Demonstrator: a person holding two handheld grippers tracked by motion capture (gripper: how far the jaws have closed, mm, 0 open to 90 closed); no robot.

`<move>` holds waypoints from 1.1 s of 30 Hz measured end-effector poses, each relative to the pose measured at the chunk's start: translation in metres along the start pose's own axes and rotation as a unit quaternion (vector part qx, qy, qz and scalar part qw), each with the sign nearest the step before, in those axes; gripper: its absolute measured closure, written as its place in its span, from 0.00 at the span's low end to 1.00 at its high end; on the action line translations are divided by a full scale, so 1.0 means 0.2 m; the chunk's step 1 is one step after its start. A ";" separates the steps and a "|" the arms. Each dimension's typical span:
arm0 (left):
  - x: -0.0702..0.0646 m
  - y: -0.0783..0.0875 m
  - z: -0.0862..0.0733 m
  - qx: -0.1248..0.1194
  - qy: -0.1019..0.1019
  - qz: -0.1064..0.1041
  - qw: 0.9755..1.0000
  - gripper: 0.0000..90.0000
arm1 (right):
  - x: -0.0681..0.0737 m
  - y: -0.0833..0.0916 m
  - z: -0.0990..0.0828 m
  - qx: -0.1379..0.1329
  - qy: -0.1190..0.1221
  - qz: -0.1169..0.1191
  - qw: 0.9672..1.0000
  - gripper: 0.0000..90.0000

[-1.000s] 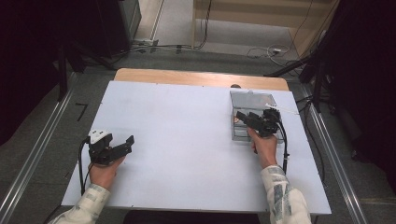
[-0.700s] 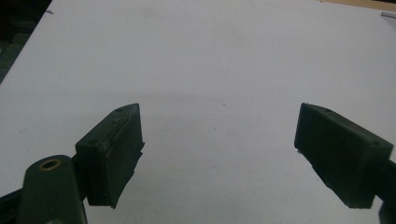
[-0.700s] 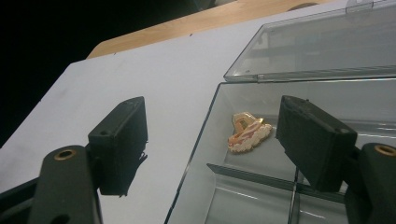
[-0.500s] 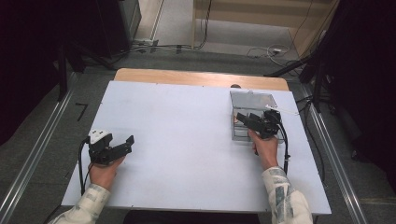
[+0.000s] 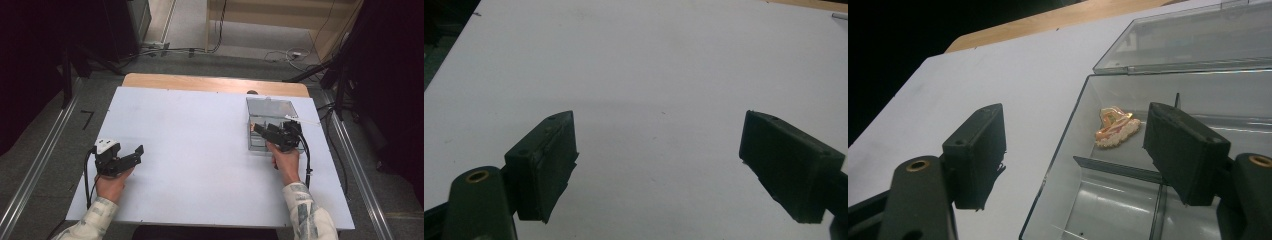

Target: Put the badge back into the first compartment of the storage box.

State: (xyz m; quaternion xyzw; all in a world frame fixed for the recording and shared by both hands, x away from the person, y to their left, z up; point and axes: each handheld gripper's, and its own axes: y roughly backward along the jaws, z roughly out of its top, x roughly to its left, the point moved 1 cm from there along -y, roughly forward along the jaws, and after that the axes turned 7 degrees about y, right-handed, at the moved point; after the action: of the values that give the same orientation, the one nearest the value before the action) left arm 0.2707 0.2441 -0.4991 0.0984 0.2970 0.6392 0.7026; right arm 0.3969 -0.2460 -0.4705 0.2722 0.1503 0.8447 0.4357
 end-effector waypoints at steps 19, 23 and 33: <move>0.00 0.00 0.00 0.000 0.000 0.000 1.000 0.17 | 0.02 0.06 -0.04 -0.004 0.010 0.007 1.000 0.26; 0.00 0.00 0.00 -0.001 0.000 0.000 1.000 0.17 | 0.02 0.07 -0.05 0.000 0.012 0.009 1.000 0.26; 0.00 0.00 0.00 0.000 0.001 0.001 1.000 0.17 | 0.02 0.10 -0.07 -0.003 0.016 0.010 1.000 0.26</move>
State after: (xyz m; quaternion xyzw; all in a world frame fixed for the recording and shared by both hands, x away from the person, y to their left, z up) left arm 0.2706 0.2447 -0.4989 0.0982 0.2974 0.6397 0.7020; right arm 0.3739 -0.2554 -0.4709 0.2593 0.1520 0.8537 0.4252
